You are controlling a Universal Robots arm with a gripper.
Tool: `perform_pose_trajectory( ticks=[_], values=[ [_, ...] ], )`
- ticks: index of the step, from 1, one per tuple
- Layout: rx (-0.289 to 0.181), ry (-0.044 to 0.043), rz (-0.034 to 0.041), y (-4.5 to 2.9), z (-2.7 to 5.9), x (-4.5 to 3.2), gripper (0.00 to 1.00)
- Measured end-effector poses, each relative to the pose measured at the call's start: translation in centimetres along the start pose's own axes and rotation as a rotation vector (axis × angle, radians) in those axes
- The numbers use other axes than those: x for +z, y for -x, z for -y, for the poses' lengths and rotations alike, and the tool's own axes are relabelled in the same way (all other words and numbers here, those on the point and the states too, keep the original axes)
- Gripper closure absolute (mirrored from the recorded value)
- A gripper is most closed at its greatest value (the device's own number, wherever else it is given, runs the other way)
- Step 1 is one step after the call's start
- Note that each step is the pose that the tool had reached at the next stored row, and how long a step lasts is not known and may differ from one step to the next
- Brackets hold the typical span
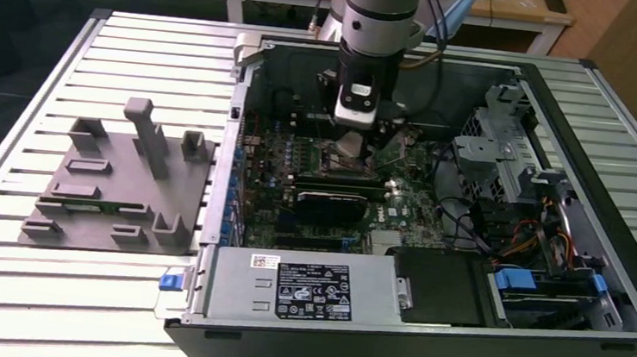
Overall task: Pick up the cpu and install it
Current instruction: 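Place the cpu into insertion slot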
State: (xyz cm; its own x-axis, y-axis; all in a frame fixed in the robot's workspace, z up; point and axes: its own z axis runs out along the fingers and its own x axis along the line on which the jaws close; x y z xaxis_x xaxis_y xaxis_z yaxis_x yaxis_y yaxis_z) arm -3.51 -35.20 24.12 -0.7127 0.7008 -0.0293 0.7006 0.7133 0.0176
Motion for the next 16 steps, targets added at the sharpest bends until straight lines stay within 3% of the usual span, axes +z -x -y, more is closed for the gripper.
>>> perform_pose_trajectory(
  ticks=[16],
  values=[
    [0.295, -0.0087, 0.0052, 0.0, 0.0, 0.0, 0.46]
  ],
)
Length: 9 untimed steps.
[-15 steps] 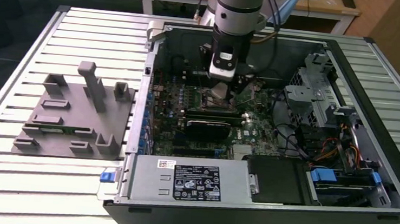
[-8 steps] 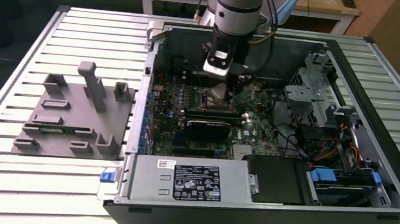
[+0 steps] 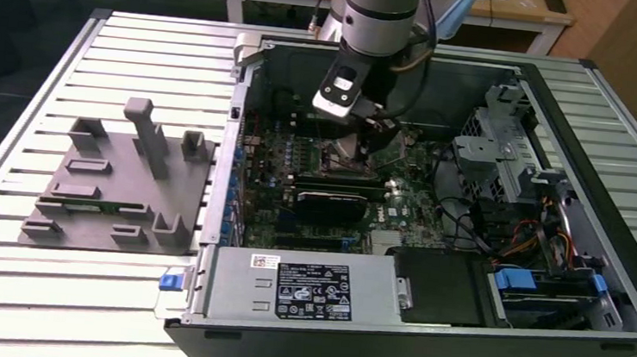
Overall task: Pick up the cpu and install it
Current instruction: 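Place the cpu into insertion slot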
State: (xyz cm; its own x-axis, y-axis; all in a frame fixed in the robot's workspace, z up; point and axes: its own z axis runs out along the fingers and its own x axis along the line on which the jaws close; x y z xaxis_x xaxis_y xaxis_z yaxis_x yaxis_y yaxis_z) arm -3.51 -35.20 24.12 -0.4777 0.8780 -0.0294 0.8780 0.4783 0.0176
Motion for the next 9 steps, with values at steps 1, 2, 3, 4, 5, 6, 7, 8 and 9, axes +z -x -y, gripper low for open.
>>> perform_pose_trajectory(
  ticks=[1, 2, 3, 4, 5, 6, 7, 8, 9],
  values=[
    [0.017, -0.0005, 0.0003, 0.0, 0.0, 0.0, 0.46],
    [0.037, -0.0011, 0.0007, 0.0, 0.0, 0.0, 0.46],
    [0.055, -0.0016, 0.0009, 0.0, 0.0, 0.0, 0.46],
    [0.073, -0.0021, 0.0012, 0.0, 0.0, 0.0, 0.46],
    [0.091, -0.0027, 0.0016, 0.0, 0.0, 0.0, 0.46],
    [0.109, -0.0032, 0.0019, 0.0, 0.0, 0.0, 0.46],
    [0.127, -0.0037, 0.0022, 0.0, 0.0, 0.0, 0.46],
    [0.145, -0.0042, 0.0025, 0.0, 0.0, 0.01, 0.46],
    [0.164, -0.0048, 0.0029, 0.0, 0.0, 0.0, 0.46]
  ],
)
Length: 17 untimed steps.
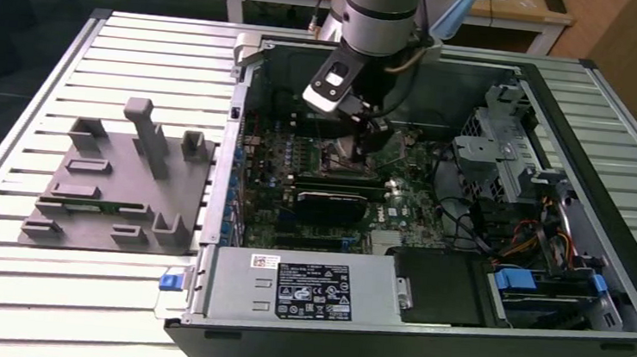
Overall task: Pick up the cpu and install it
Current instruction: 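Place the cpu into insertion slot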
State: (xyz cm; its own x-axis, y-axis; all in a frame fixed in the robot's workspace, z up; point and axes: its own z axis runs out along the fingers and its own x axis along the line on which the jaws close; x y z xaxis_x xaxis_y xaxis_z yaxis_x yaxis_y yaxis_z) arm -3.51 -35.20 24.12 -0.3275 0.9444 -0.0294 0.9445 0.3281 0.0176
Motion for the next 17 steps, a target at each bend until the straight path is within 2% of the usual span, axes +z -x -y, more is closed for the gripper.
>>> perform_pose_trajectory(
  ticks=[10, 17],
  values=[
    [0.18, -0.0053, 0.0032, 0.0, 0.0, 0.01, 0.46],
    [0.197, -0.0057, 0.0034, 0.0, 0.0, 0.03, 0.46]
  ],
)
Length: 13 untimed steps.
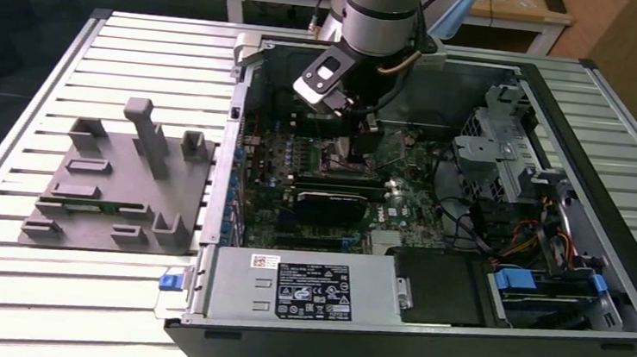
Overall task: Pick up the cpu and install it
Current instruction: 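Place the cpu into insertion slot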
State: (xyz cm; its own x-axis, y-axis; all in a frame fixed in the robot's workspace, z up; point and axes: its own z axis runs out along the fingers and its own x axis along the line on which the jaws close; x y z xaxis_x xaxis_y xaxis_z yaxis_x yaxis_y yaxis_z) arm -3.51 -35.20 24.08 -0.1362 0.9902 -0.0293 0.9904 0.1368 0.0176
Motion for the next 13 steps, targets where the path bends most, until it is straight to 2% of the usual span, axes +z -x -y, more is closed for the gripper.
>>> perform_pose_trajectory(
  ticks=[5, 13],
  values=[
    [0.068, -0.002, 0.0012, 0.0, 0.0, 0.14, 0.46],
    [0.069, -0.0022, 0.0013, -0.43, -0.05, 0.27, 0.46]
  ],
)
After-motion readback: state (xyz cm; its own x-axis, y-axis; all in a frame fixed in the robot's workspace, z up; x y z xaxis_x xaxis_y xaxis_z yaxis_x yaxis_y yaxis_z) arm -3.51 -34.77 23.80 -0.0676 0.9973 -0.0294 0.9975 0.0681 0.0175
